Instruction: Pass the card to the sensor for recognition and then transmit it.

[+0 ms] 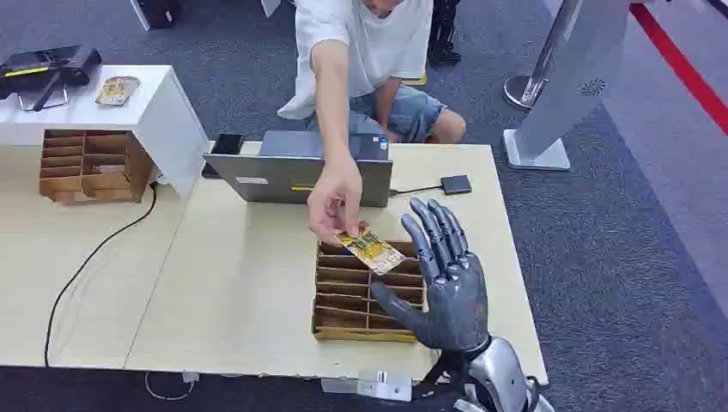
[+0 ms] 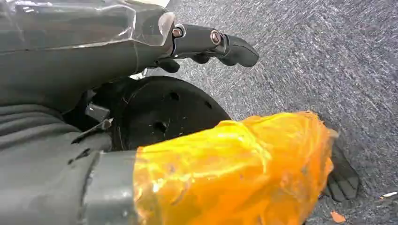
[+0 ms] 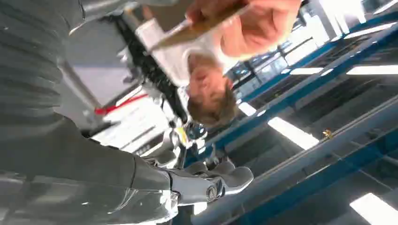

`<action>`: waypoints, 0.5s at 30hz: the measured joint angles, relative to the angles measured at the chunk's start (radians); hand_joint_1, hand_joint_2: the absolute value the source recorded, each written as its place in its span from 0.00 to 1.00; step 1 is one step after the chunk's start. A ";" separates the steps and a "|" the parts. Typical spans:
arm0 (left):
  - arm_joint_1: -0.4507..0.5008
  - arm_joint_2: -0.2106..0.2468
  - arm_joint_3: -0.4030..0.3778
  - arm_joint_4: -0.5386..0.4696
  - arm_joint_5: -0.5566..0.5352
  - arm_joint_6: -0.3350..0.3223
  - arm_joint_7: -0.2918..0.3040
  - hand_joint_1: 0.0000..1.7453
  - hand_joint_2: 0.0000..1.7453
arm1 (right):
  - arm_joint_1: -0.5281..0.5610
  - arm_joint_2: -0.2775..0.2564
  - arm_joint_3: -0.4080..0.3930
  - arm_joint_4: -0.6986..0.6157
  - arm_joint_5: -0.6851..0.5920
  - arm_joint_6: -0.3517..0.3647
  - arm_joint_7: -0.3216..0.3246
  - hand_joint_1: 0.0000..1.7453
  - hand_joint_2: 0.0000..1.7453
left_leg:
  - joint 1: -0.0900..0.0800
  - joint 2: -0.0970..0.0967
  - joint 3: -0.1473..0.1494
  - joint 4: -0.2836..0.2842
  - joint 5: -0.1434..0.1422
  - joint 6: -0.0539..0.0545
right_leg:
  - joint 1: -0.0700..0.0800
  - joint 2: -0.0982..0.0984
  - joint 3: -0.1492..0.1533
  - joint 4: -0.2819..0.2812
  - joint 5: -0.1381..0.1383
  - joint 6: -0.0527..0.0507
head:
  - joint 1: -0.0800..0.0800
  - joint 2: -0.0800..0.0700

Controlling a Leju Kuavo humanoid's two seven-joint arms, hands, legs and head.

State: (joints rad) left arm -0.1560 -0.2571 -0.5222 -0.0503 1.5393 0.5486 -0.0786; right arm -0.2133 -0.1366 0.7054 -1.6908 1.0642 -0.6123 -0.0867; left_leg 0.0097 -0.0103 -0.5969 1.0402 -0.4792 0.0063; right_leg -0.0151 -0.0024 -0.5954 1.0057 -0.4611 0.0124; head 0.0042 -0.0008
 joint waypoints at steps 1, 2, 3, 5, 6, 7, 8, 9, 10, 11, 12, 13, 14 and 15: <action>0.002 0.002 0.000 -0.004 0.000 0.000 0.005 0.00 0.00 | -0.008 -0.001 -0.006 0.009 0.021 -0.001 0.014 0.00 1.00 | 0.000 0.000 0.000 0.000 0.000 0.000 | 0.000 0.000 0.000 0.000 0.000 0.000 | 0.000 0.000; 0.002 0.003 0.000 -0.005 0.000 0.000 0.008 0.00 0.00 | -0.015 -0.002 -0.011 0.017 0.040 -0.002 0.027 0.00 1.00 | 0.000 0.000 0.000 0.000 0.000 0.000 | 0.000 0.000 0.000 0.000 0.000 0.000 | 0.000 0.000; 0.003 0.003 0.000 -0.006 -0.001 0.000 0.010 0.00 0.00 | -0.021 -0.004 -0.016 0.026 0.061 -0.003 0.042 0.00 1.00 | 0.000 0.000 0.000 0.000 0.000 0.000 | 0.000 0.000 0.000 0.000 0.000 0.000 | 0.000 0.000; 0.005 0.006 0.000 -0.011 -0.001 0.000 0.014 0.00 0.00 | -0.031 -0.008 -0.025 0.042 0.094 -0.003 0.063 0.00 1.00 | 0.000 0.000 0.000 0.000 0.000 0.000 | 0.000 0.000 0.000 0.000 0.000 0.000 | 0.000 0.000; 0.006 0.007 0.000 -0.013 -0.002 0.000 0.015 0.00 0.00 | -0.033 -0.010 -0.032 0.049 0.116 -0.003 0.078 0.00 1.00 | 0.000 0.000 0.000 0.000 0.000 0.000 | 0.000 0.000 0.000 0.000 0.000 0.000 | 0.000 0.000; 0.006 0.008 0.000 -0.014 -0.002 0.000 0.015 0.00 0.00 | -0.035 -0.013 -0.039 0.055 0.137 -0.004 0.090 0.00 1.00 | 0.000 0.000 0.000 0.000 0.000 0.000 | 0.000 0.000 0.000 0.000 0.000 0.000 | 0.000 0.000; 0.007 0.008 0.000 -0.016 -0.002 0.000 0.016 0.00 0.00 | -0.037 -0.016 -0.043 0.060 0.152 -0.005 0.100 0.00 1.00 | 0.000 0.000 0.000 0.000 0.000 0.000 | 0.000 0.000 0.000 0.000 0.000 0.000 | 0.000 0.000; 0.008 0.010 0.000 -0.019 -0.002 0.000 0.016 0.00 0.00 | -0.038 -0.020 -0.049 0.066 0.167 -0.007 0.110 0.00 1.00 | 0.000 0.000 0.000 0.000 0.000 0.000 | 0.000 0.000 0.000 0.000 0.000 0.000 | 0.000 0.000; 0.010 0.010 0.000 -0.021 -0.002 0.000 0.017 0.00 0.00 | -0.039 -0.023 -0.054 0.070 0.178 -0.008 0.115 0.00 1.00 | 0.000 0.000 0.000 0.000 0.000 0.000 | 0.000 0.000 0.000 0.000 0.000 0.000 | 0.000 0.000; 0.010 0.011 0.000 -0.022 -0.002 0.000 0.018 0.00 0.00 | -0.039 -0.026 -0.062 0.075 0.192 -0.008 0.124 0.00 1.00 | 0.000 0.000 0.000 0.000 0.000 0.000 | 0.000 0.000 0.000 0.000 0.000 0.000 | 0.000 0.000; 0.010 0.011 0.000 -0.022 -0.002 0.000 0.018 0.00 0.00 | -0.039 -0.030 -0.067 0.079 0.204 -0.008 0.131 0.00 1.00 | 0.000 0.000 0.000 0.000 0.000 0.000 | 0.000 0.000 0.000 0.000 0.000 0.000 | 0.000 0.000; 0.010 0.011 0.000 -0.023 -0.002 0.000 0.018 0.00 0.00 | -0.039 -0.033 -0.071 0.082 0.215 -0.008 0.139 0.00 1.00 | 0.000 0.000 0.000 0.000 0.000 0.000 | 0.000 0.000 0.000 0.000 0.000 0.000 | 0.000 0.000; 0.010 0.011 0.000 -0.023 -0.002 0.000 0.019 0.00 0.00 | -0.039 -0.035 -0.076 0.085 0.221 -0.008 0.142 0.00 1.00 | 0.000 0.000 0.000 0.000 0.000 0.000 | 0.000 0.000 0.000 0.000 0.000 0.000 | 0.000 0.000; 0.010 0.011 0.000 -0.023 -0.002 0.000 0.021 0.00 0.00 | -0.039 -0.038 -0.082 0.089 0.234 -0.008 0.150 0.00 1.00 | 0.000 0.000 0.000 0.000 0.000 0.000 | 0.000 0.000 0.000 0.000 0.000 0.000 | 0.000 0.000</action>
State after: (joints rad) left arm -0.1456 -0.2457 -0.5223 -0.0732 1.5370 0.5486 -0.0576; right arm -0.2527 -0.1747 0.6230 -1.6018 1.2977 -0.6203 0.0633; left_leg 0.0096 -0.0105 -0.5969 1.0403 -0.4792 0.0063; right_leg -0.0152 -0.0025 -0.5955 1.0057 -0.4611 0.0124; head 0.0042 -0.0008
